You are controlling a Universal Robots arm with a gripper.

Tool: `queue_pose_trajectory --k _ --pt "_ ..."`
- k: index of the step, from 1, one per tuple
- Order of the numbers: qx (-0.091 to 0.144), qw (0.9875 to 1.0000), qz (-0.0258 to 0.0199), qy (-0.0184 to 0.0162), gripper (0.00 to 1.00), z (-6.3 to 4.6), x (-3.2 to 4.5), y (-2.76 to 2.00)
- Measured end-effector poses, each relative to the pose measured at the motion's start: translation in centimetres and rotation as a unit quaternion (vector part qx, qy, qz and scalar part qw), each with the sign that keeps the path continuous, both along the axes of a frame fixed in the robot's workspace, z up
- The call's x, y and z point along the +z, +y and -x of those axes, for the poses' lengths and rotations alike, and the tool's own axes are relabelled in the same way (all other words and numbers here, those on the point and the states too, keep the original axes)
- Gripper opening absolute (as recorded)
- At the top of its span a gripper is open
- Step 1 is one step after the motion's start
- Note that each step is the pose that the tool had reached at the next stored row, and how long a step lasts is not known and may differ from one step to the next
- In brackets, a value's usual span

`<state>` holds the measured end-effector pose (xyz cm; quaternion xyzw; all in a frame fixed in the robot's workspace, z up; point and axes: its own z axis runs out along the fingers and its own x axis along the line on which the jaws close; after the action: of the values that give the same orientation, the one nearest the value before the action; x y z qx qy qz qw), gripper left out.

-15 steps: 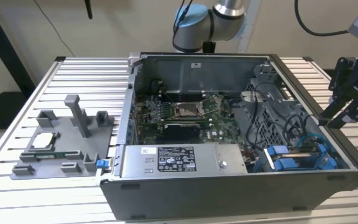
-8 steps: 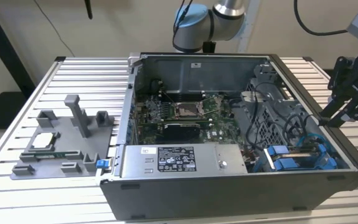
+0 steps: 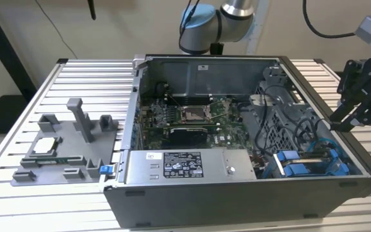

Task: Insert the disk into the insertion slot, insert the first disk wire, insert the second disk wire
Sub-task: 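Insert the second disk wire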

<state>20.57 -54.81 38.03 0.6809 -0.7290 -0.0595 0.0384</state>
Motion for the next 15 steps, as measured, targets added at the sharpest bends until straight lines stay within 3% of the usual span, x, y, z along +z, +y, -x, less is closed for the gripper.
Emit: queue_pose_trajectory --k 7,8,15 --pt "0.0 1.0 -0.0001 0.0 1.0 -0.02 -0.09 0.28" --pt "0.0 1.0 -0.0001 0.0 0.0 -0.03 -0.09 0.29" --pt "0.0 1.0 -0.0004 0.0 0.0 -0.11 -0.1 0.31"
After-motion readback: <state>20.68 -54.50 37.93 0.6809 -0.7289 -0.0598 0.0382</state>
